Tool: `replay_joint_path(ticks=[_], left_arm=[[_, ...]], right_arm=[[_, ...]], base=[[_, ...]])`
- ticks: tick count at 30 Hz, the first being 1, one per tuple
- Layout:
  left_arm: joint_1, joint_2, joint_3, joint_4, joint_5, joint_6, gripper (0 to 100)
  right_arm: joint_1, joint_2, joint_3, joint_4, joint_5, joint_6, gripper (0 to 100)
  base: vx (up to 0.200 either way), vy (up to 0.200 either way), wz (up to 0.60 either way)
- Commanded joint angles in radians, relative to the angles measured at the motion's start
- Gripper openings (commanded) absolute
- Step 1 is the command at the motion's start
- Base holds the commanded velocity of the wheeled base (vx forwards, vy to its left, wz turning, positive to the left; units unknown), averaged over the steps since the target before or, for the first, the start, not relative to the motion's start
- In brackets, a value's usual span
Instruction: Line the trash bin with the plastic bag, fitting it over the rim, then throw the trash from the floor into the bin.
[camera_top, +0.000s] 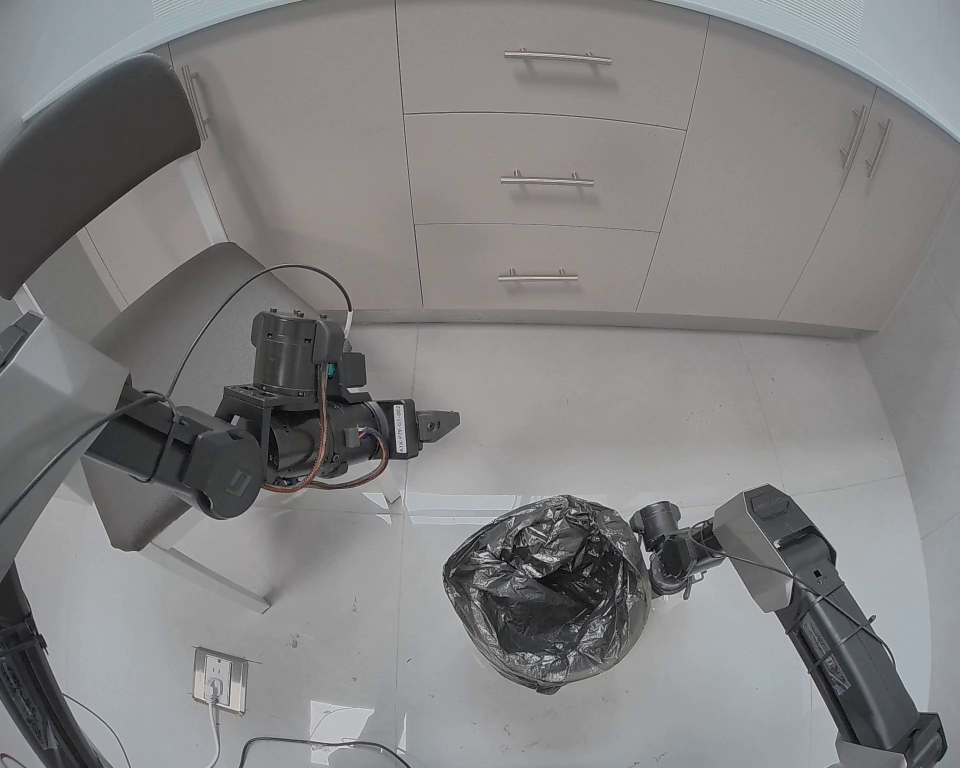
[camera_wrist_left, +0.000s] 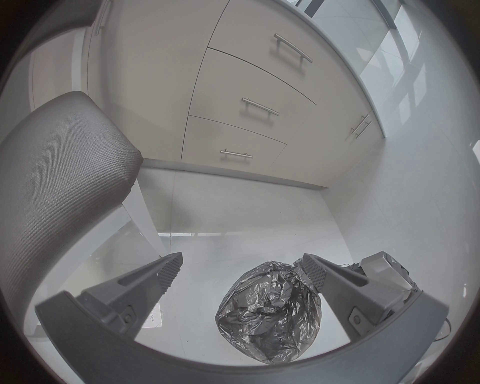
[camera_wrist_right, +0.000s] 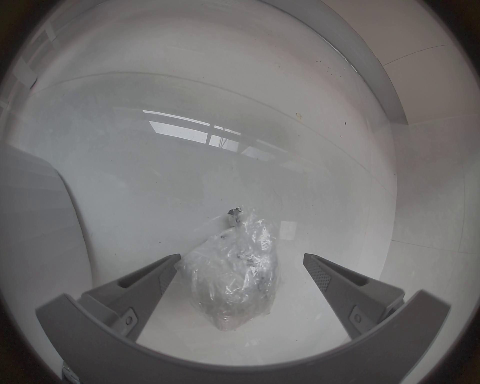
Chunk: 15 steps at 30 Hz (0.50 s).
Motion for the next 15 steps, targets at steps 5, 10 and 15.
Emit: replay_joint_path(ticks=[5,10,15], left_arm=[[0.0,0.002,-0.001,0.001,-0.002,-0.002,100],[0.0,0.002,-0.001,0.001,-0.002,-0.002,100],[0.0,0.005,-0.001,0.001,-0.002,-0.002,100]], right_arm=[[-0.002,0.001,0.0,0.003,-0.003,0.007,100],[0.0,0.001,0.0,0.003,-0.003,0.023,0],[0.001,0.001,0.0,0.003,-0.003,0.04,0]], base=[[0.0,0.0,0.0],[0.0,0.0,0.0],[0.0,0.0,0.0]])
